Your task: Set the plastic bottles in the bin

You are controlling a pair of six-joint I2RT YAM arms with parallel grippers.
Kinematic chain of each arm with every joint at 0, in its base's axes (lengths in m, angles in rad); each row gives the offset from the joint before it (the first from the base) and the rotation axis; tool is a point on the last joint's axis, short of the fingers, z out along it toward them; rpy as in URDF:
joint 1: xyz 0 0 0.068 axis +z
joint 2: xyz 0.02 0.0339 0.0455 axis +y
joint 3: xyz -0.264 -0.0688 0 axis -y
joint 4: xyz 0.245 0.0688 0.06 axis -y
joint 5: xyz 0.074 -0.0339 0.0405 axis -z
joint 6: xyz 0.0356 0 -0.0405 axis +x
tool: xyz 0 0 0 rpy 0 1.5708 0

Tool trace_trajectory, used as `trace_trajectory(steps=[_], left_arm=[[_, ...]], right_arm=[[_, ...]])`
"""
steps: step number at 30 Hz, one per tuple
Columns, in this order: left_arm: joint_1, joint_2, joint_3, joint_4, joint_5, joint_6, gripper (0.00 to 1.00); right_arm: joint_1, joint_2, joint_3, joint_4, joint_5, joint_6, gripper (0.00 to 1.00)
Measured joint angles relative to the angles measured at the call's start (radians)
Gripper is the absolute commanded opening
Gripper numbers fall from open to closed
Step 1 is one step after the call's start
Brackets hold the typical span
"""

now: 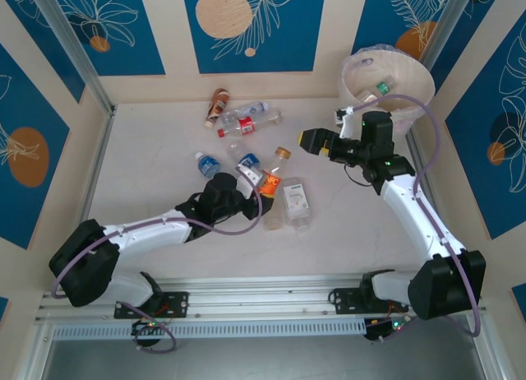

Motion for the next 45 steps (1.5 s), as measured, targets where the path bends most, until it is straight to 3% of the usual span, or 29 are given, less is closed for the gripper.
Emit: trace_trajectory(steps=[6, 14, 17, 21, 26, 28, 30, 33, 35, 40, 45], left_arm=[[0.006, 0.017, 0.075, 0.05, 0.116, 0.035, 0.4], [0.006, 0.068, 0.125, 0.045, 0.174, 0.031, 0.41], [0.006, 0.082, 0.144, 0.043, 0.186, 0.031, 0.41], [0.007, 0.084, 0.151, 0.043, 0.195, 0.026, 0.42], [0.006, 0.09, 0.151, 0.037, 0.198, 0.015, 0.52], [0.006, 0.09, 0.151, 0.036, 0.198, 0.015, 0.67], [0.006, 0.09, 0.151, 0.035, 0.19, 0.007, 0.9], [0.007, 0.09, 0.155, 0.03, 0.167, 0.0, 1.0], [0.007, 0.09, 0.156, 0.029, 0.157, 0.0, 1.0], [0.007, 0.068, 0.127, 0.053, 0.084, -0.008, 1.0], [0.01, -0.005, 0.021, 0.109, -0.091, -0.044, 1.0]], right_arm=[[0.051, 0.012, 0.038, -0.039, -0.018, -0.009, 1.0], [0.072, 0.054, 0.062, -0.114, -0.14, -0.084, 0.94], [0.096, 0.078, 0.088, -0.171, -0.145, -0.119, 0.82], [0.103, 0.103, 0.117, -0.225, -0.114, -0.156, 0.53], [0.105, 0.103, 0.119, -0.245, -0.087, -0.172, 0.35], [0.106, 0.102, 0.119, -0.245, -0.084, -0.171, 0.28], [0.107, 0.102, 0.119, -0.247, -0.075, -0.172, 0.2], [0.107, 0.102, 0.119, -0.259, -0.049, -0.172, 0.05], [0.105, 0.1, 0.119, -0.263, -0.025, -0.171, 0.0], [0.08, 0.054, 0.118, -0.261, 0.085, -0.15, 0.0], [0.047, -0.031, 0.11, -0.231, 0.191, -0.129, 0.0]])
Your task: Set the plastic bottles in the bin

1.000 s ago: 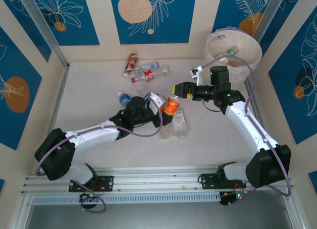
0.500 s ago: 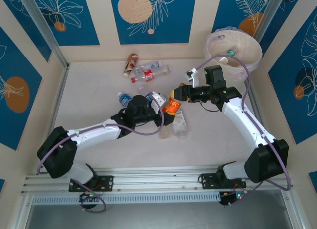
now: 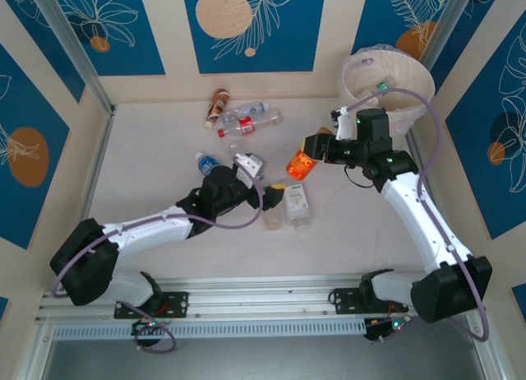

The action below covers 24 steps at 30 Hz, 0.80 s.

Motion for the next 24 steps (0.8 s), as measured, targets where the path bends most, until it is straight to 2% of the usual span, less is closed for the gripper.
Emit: trace_trajectory(steps=[7, 12, 15, 19, 24], left_arm=[[0.009, -0.089, -0.082, -0.005, -0.29, -0.082, 1.0], [0.017, -0.172, -0.084, -0.141, -0.566, -0.232, 1.0], [0.033, -0.237, -0.103, -0.201, -0.686, -0.32, 1.0], [0.049, -0.311, -0.169, -0.225, -0.772, -0.401, 1.0], [0.069, -0.346, -0.218, -0.266, -0.802, -0.466, 1.0]], right_arm=[[-0.051, -0.077, -0.016, 0.038, 0.096, 0.03, 0.0], [-0.089, -0.098, -0.029, 0.079, 0.147, 0.062, 0.0], [-0.105, -0.109, -0.031, 0.115, 0.181, 0.079, 0.0], [-0.122, -0.117, -0.031, 0.183, 0.223, 0.091, 0.0], [-0.146, -0.088, 0.007, 0.24, 0.277, 0.093, 0.0]])
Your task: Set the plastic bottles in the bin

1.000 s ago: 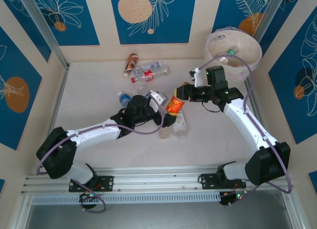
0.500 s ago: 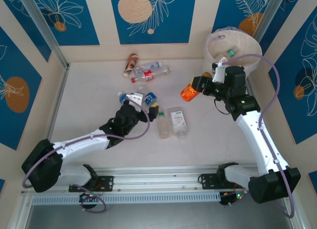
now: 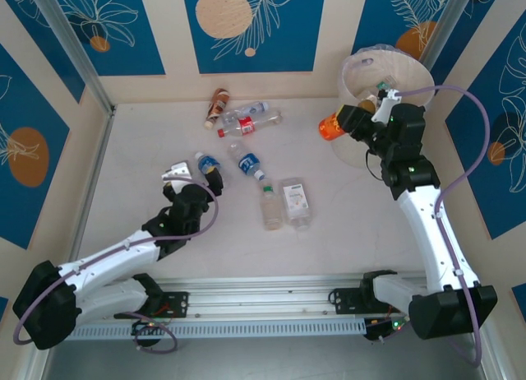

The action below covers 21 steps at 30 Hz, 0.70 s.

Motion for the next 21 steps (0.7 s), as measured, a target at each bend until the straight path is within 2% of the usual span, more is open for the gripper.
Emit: trace_trajectory(steps=[5, 9, 18, 21], left_arm=[[0.012, -0.014, -0.001, -0.032, -0.003, -0.033, 1.0], [0.019, -0.021, -0.005, -0.042, -0.001, -0.05, 1.0], [0.031, -0.039, -0.029, -0.057, 0.014, -0.087, 1.0], [0.035, -0.04, -0.038, -0.059, 0.019, -0.098, 1.0]], right_arm=[[-0.035, 0.095, 0.121, 0.045, 0.048, -0.027, 0.0], [-0.072, 0.164, 0.164, 0.118, 0.077, -0.034, 0.0], [-0.17, 0.314, 0.282, 0.165, 0.194, -0.033, 0.0], [-0.187, 0.348, 0.306, 0.138, 0.232, -0.035, 0.07]])
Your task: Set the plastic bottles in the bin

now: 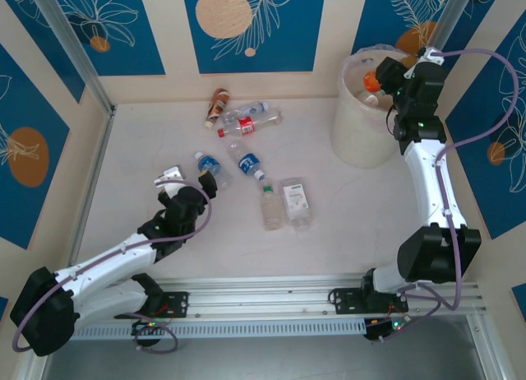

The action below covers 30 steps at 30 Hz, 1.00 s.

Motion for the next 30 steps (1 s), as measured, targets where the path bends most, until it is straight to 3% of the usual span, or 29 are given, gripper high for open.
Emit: trace_trajectory(steps=[8, 13, 22, 30], left_arm=[[0.011, 0.0, -0.005, -0.005, 0.021, -0.017, 1.0], [0.016, 0.0, -0.006, -0.005, 0.03, -0.021, 1.0], [0.026, 0.021, -0.006, -0.005, 0.053, -0.041, 1.0], [0.029, 0.031, -0.006, -0.005, 0.068, -0.043, 1.0]], right_arm=[[-0.026, 0.084, 0.104, -0.244, 0.005, -0.058, 0.31], [-0.069, 0.106, 0.176, -0.396, -0.072, -0.089, 0.64], [-0.092, 0.131, 0.232, -0.517, -0.159, -0.131, 0.8], [-0.092, 0.134, 0.235, -0.529, -0.163, -0.134, 0.84]])
